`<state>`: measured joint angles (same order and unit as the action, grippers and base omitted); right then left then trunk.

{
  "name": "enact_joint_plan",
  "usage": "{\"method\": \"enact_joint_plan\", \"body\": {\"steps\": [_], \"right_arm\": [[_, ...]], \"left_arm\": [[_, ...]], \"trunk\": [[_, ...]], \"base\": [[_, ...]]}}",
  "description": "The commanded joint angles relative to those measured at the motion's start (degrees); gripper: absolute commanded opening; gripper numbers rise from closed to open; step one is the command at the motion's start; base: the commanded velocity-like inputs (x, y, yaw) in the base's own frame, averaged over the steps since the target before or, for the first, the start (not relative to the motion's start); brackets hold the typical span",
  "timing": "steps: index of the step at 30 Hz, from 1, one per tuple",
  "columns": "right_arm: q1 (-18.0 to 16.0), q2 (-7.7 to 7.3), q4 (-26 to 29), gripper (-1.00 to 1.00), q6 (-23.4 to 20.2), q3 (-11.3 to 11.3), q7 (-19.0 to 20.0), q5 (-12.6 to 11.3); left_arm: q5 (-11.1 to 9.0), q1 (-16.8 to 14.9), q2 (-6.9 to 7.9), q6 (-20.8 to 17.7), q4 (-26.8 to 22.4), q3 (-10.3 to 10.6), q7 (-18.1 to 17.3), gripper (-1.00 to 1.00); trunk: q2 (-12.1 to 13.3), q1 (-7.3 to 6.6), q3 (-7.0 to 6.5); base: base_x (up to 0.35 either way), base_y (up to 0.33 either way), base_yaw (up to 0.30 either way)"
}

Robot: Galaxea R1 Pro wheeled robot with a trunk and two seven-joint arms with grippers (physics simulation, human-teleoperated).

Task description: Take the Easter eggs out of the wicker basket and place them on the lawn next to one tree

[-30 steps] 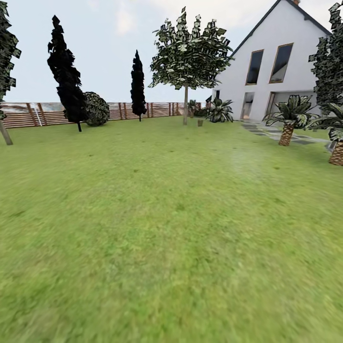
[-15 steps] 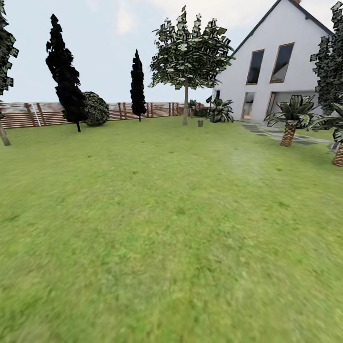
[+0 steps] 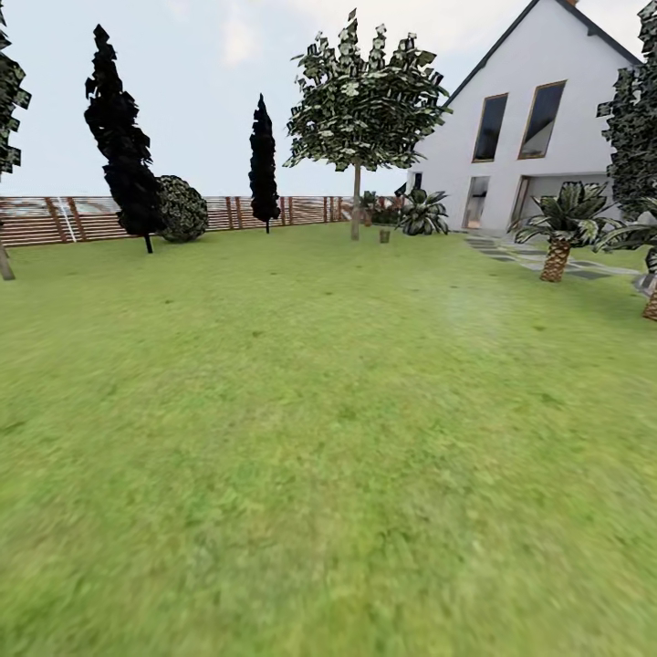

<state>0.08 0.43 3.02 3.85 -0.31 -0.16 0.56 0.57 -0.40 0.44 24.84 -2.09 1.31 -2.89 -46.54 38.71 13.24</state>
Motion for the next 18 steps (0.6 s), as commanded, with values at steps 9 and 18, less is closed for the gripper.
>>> {"method": "enact_joint_plan", "body": {"steps": [9,18], "right_arm": [[0.0,0.01,0.1,1.0,0.1,0.0,0.0,0.1],[0.0,0.01,0.1,1.0,0.1,0.0,0.0,0.1]], "left_arm": [[0.1,0.0,0.0,0.1,0.1,0.0,-0.1,1.0],[0.0,0.0,0.03,0.2,0.0,0.1,-0.1,1.0]], "trunk": [[0.0,0.03,0.06],[0.0,0.03,0.06]], "base": [[0.257,0.0,0.0],[0.256,0.0,0.0]]}}
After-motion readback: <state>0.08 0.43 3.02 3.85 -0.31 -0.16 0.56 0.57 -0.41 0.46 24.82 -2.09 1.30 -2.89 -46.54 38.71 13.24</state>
